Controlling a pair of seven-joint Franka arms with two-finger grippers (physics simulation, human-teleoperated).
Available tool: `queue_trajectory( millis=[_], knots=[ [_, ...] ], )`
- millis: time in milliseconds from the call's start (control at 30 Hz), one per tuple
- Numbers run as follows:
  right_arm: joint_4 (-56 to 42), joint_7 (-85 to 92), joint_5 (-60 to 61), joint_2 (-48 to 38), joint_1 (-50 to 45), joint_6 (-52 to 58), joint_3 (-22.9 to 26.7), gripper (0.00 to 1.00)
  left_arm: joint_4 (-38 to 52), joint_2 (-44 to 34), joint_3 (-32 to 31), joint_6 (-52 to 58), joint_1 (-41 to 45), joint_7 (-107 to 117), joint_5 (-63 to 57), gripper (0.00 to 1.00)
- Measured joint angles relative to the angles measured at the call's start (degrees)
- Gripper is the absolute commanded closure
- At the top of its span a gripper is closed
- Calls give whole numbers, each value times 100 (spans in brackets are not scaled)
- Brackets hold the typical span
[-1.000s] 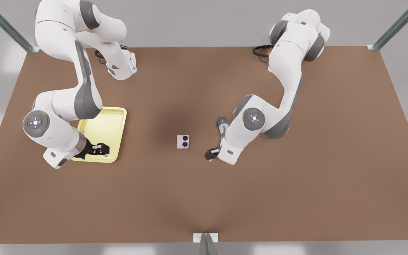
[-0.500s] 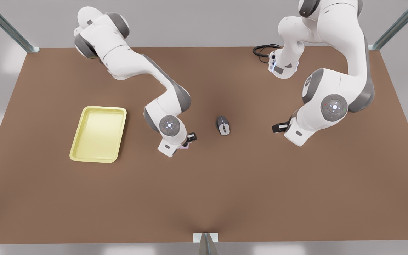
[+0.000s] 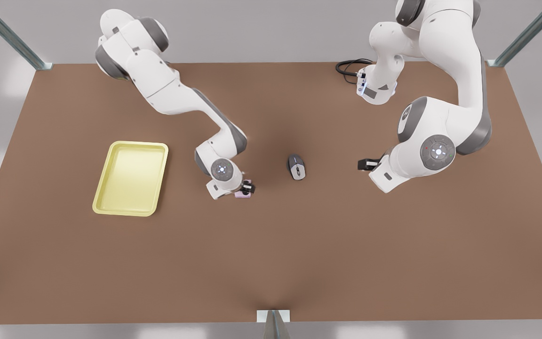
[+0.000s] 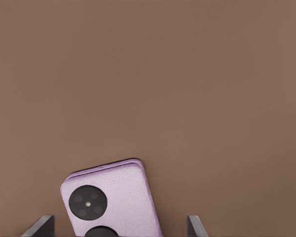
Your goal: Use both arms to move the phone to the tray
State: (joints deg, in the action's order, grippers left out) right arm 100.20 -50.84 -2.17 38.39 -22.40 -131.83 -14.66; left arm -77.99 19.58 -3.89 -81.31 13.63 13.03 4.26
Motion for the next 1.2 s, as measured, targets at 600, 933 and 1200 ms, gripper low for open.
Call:
queue_trajectory(
  millis=[600, 933, 1200],
  knots=[
    [339, 1588, -308, 111, -33, -787, -163, 0, 368, 247, 62, -81, -1, -567, -4, 0],
    [191, 2108, -451, 326, -43, -851, -162, 10, 369, 392, 65, -97, -5, -712, -7, 0],
    [152, 2396, -424, 253, -4, -856, -167, 22, 364, 448, 63, -98, -4, -782, 0, 0]
  ],
)
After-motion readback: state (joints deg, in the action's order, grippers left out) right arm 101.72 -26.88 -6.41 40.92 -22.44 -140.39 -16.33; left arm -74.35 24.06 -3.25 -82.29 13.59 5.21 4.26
